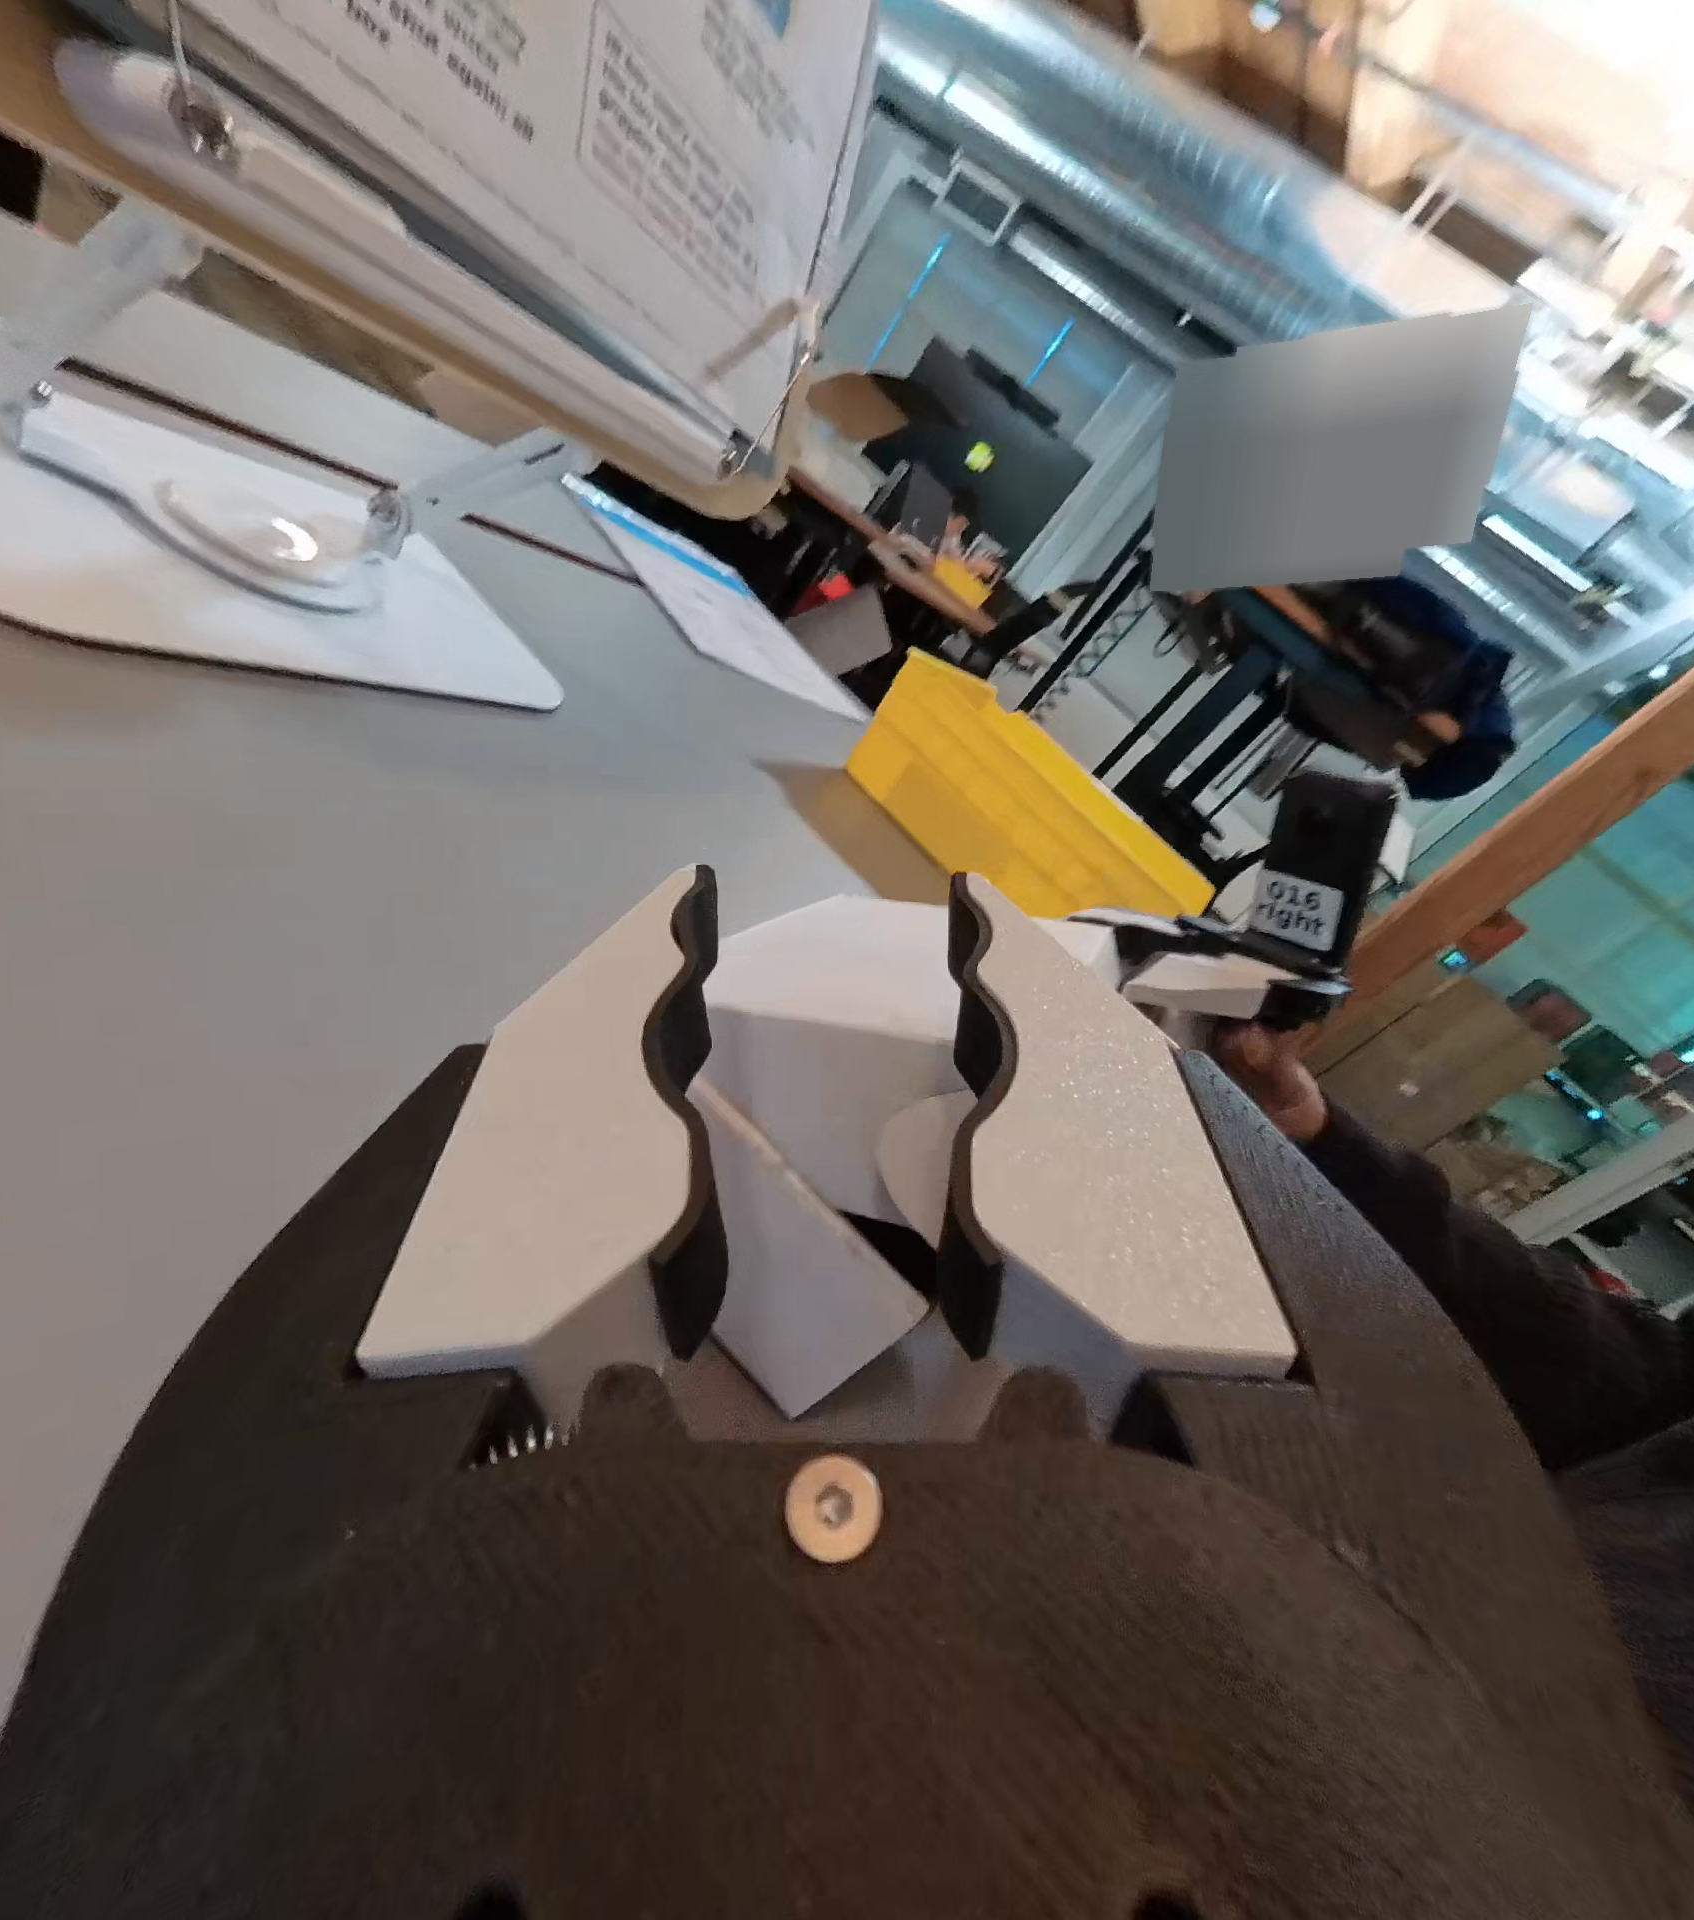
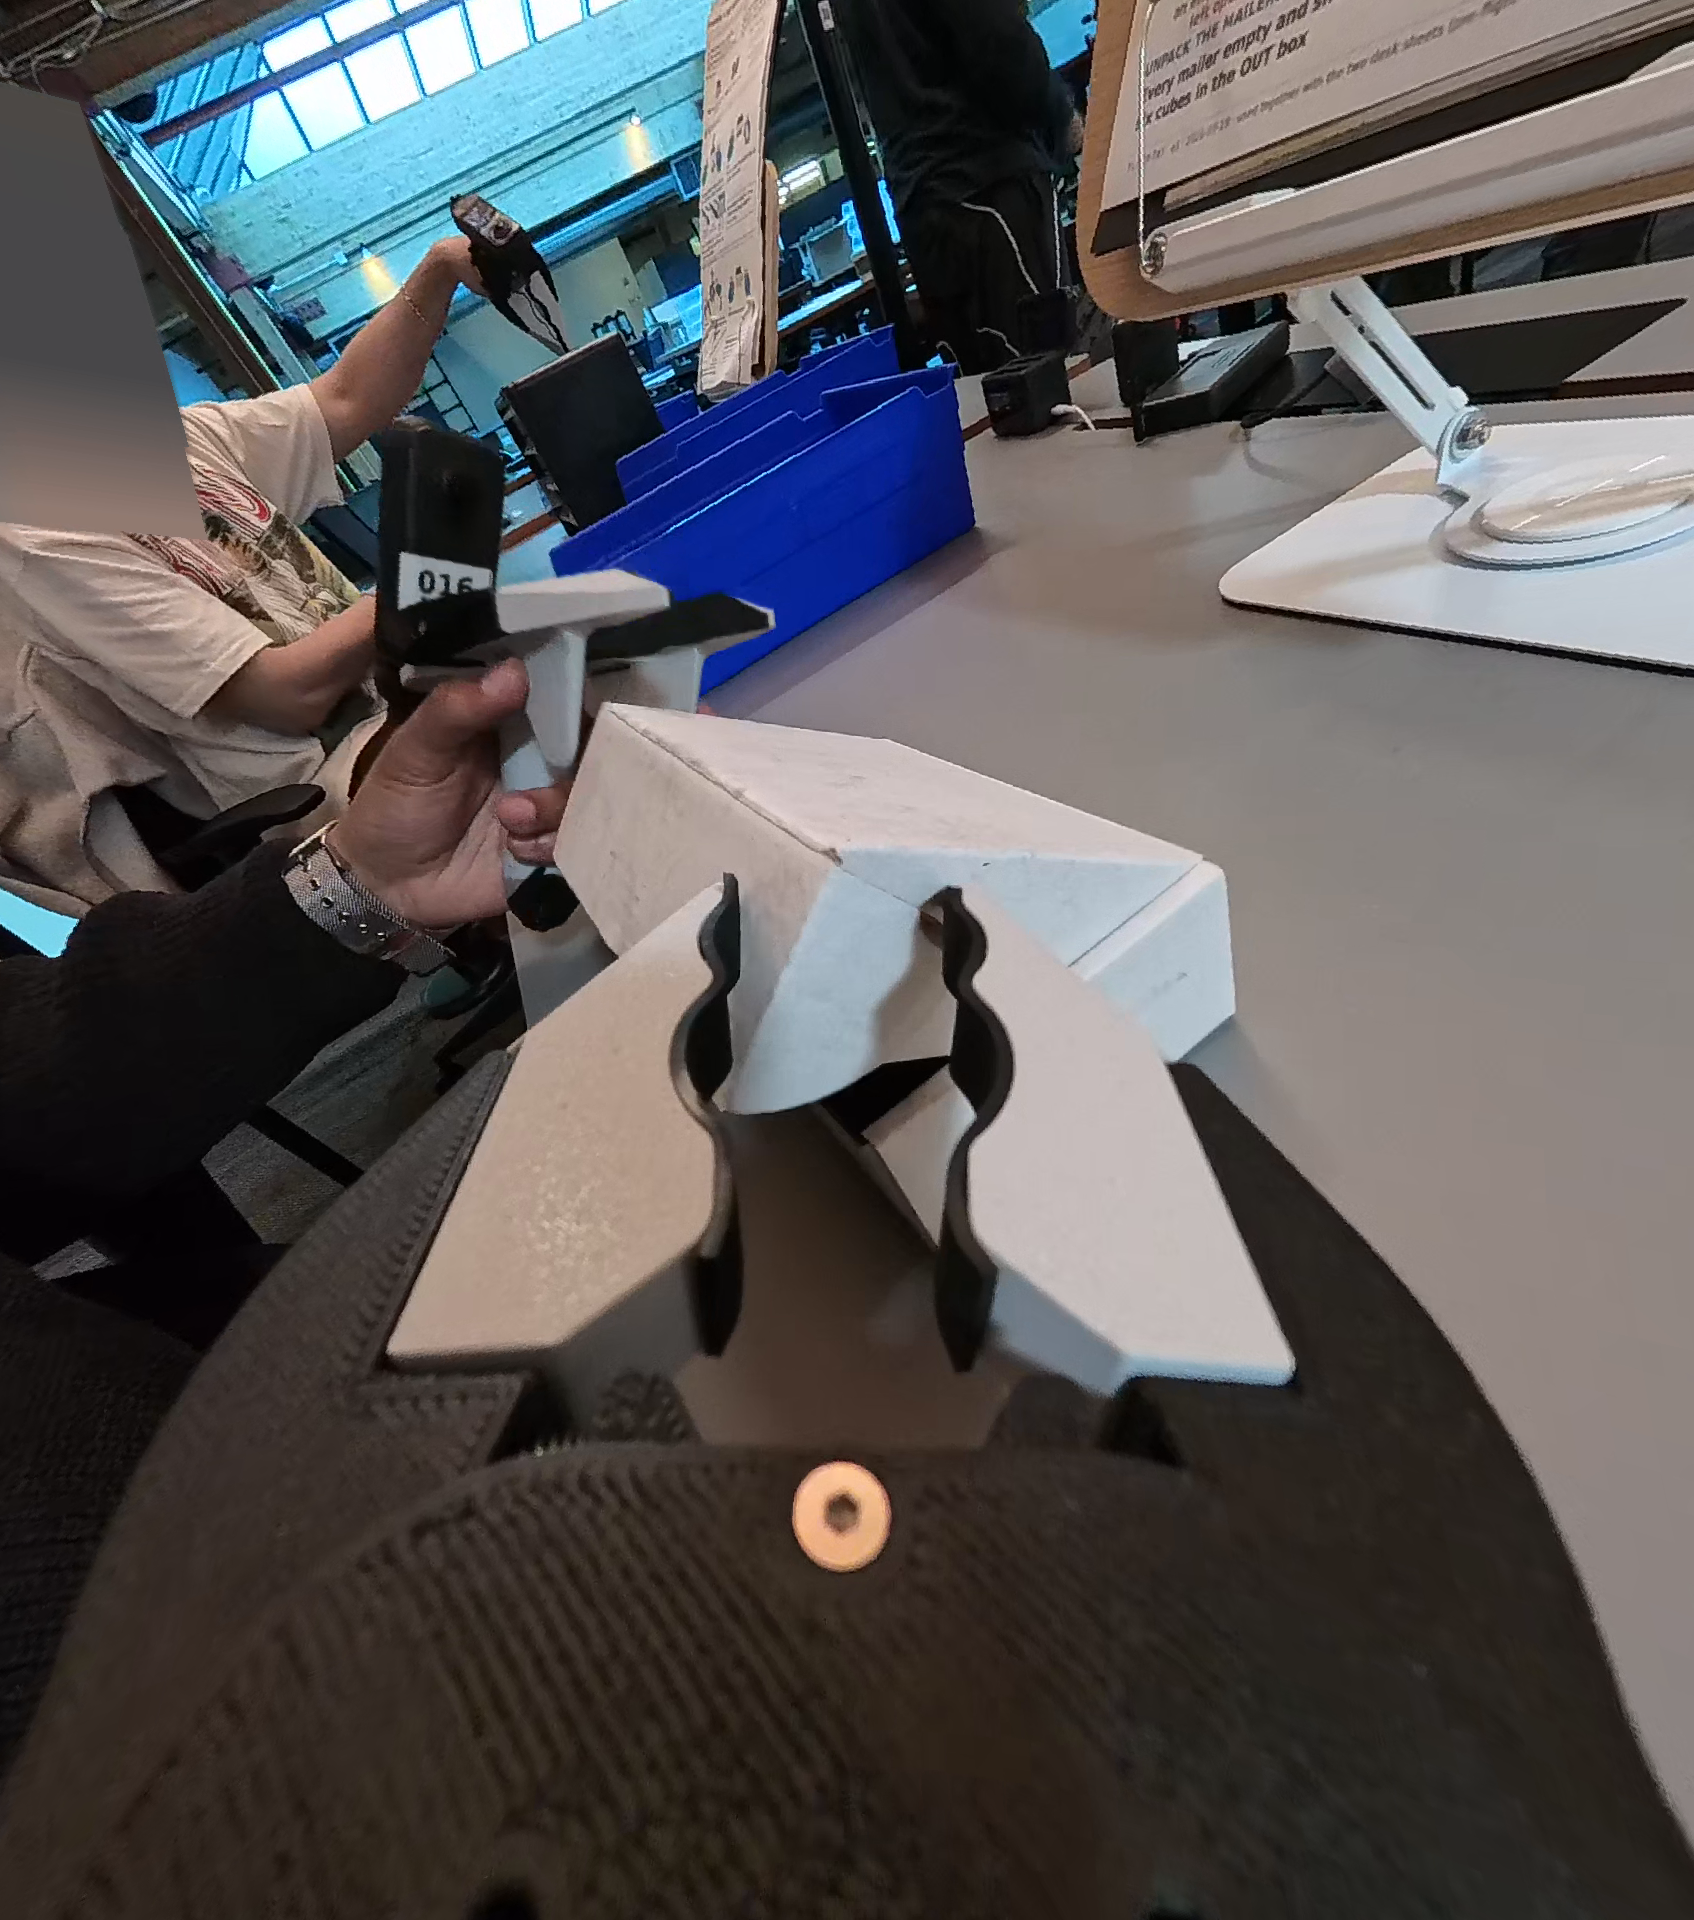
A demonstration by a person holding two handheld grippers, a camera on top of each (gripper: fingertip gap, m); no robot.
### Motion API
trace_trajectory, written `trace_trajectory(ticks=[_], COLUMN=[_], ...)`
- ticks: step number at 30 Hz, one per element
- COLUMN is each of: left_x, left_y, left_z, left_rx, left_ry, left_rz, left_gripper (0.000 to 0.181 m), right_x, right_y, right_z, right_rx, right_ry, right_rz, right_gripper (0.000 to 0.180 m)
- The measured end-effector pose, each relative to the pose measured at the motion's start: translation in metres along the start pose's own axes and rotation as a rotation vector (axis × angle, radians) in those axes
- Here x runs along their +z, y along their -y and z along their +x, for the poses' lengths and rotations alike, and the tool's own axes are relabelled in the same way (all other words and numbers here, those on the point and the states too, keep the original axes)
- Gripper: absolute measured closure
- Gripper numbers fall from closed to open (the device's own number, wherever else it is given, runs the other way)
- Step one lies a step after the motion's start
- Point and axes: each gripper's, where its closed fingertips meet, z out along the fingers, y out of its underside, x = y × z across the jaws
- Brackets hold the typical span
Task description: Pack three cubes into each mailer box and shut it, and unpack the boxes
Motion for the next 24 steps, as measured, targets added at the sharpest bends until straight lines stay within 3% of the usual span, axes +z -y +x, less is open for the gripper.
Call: trace_trajectory(ticks=[14, 24], left_x=[0.003, 0.005], left_y=[-0.02, -0.025], left_z=[-0.015, -0.014], left_rx=[-0.178, -0.143], left_ry=[0.004, 0.019], left_rz=[-0.096, -0.131], left_gripper=[0.146, 0.142], right_x=[0.002, 0.002], right_y=[-0.001, -0.003], right_z=[0.002, 0.005], right_rx=[0.006, 0.005], right_ry=[-0.008, -0.019], right_rz=[-0.003, -0.016], right_gripper=[0.14, 0.14])
